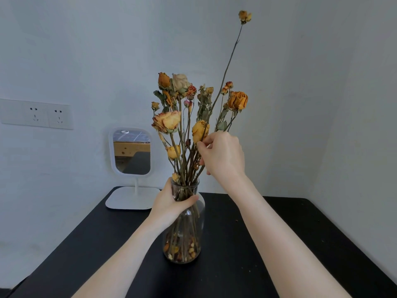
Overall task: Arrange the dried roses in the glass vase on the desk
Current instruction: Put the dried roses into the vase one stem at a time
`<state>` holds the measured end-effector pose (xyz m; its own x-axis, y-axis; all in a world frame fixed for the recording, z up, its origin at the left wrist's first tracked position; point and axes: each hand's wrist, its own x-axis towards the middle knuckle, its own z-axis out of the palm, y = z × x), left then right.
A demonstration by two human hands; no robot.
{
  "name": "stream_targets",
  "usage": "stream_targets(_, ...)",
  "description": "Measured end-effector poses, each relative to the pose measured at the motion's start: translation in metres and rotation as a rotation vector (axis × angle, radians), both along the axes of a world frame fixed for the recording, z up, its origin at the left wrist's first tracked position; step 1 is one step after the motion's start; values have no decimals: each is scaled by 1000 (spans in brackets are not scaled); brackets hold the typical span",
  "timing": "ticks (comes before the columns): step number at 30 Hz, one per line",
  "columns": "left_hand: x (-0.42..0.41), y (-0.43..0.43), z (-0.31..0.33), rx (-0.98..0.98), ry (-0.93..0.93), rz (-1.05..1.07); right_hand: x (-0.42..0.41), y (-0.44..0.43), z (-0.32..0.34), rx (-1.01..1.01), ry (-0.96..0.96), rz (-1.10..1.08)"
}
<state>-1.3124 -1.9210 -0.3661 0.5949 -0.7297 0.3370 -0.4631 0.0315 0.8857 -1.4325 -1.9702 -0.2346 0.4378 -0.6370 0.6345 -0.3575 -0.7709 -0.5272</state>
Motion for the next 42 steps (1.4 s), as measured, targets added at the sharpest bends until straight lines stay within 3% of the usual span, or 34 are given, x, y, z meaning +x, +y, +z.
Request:
stream_targets(12,-4,2,3,-40,22,-26,0,-6,-34,166,282,88)
stream_targets(20,-8,5,6,-54,47,-54,3,-3,-38,114,-74,111)
stream_targets(26,-9,5,7,-91,71,-72,8,-1,-65,129,62,123)
stream_targets(35,-1,9,9,-30,16,-135,-19,-3,-85,52,-153,129)
stream_targets(42,-3,9,10,-20,14,-181,-37,-21,-95,150,-67,135)
